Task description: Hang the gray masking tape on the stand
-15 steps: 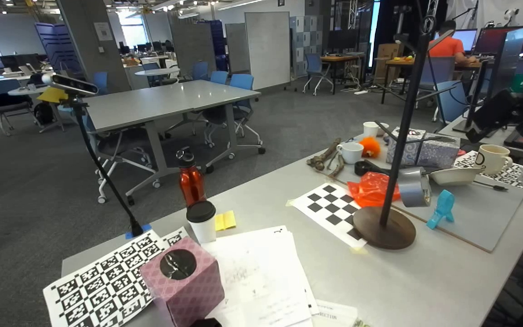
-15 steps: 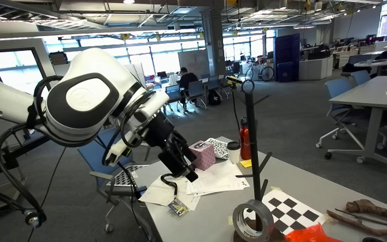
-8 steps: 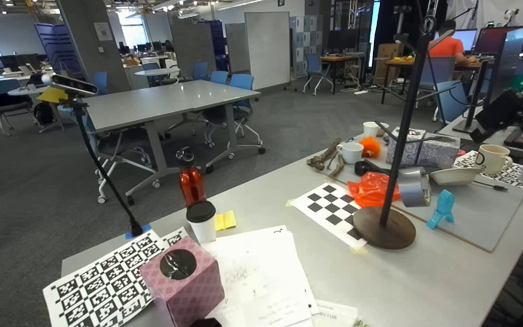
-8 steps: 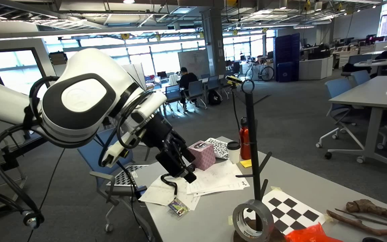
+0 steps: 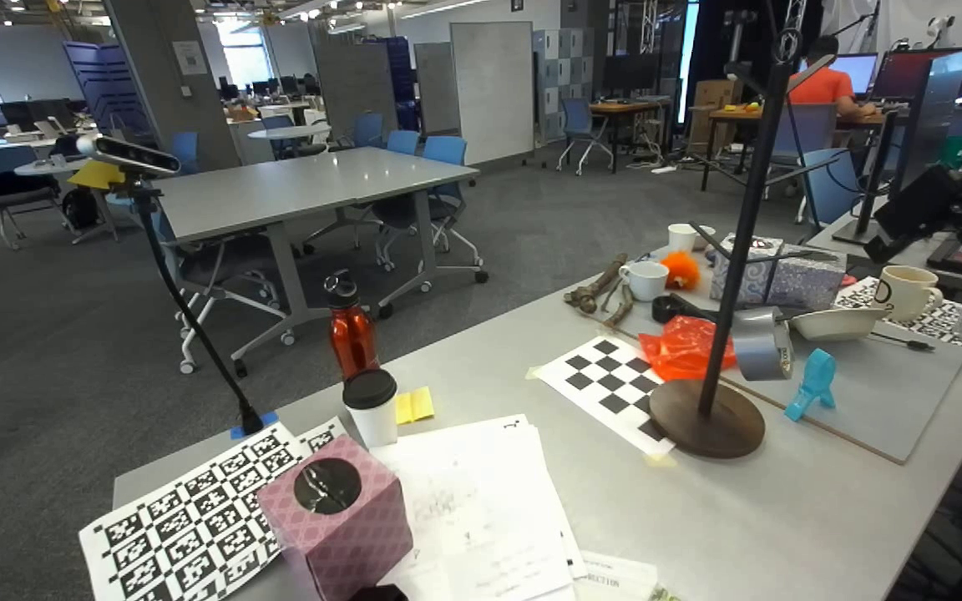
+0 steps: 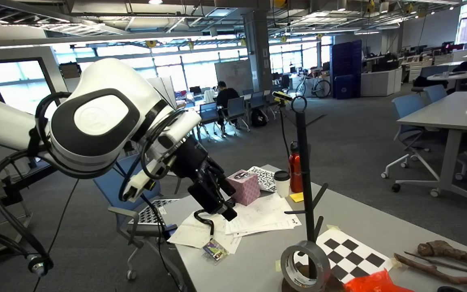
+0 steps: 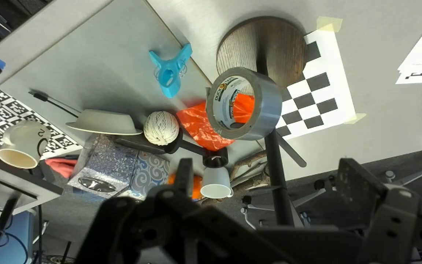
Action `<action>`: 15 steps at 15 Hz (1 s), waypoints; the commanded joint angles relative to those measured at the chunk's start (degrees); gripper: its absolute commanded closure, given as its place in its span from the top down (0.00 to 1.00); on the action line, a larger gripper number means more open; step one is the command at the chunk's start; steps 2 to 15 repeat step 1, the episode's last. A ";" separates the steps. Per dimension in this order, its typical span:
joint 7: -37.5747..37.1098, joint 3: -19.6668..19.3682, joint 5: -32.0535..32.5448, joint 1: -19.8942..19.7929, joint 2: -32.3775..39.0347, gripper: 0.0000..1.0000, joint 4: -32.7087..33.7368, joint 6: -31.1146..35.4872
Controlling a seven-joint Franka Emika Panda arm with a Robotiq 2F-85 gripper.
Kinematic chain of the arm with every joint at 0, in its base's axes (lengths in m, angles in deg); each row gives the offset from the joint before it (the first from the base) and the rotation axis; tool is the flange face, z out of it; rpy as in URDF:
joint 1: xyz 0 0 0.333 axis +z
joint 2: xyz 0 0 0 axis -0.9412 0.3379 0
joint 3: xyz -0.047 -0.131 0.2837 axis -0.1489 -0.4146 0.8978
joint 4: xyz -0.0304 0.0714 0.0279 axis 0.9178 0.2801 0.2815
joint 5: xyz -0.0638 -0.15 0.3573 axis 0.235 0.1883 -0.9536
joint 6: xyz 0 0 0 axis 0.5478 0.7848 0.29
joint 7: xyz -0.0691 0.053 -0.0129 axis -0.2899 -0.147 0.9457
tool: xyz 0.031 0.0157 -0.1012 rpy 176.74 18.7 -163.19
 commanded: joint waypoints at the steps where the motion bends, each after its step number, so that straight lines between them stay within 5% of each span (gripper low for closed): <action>1: 0.97 1.34 -1.26 -1.32 -0.14 1.00 -0.04 0.18; 15: 0.97 1.34 -1.26 -1.32 -0.14 1.00 -0.04 0.18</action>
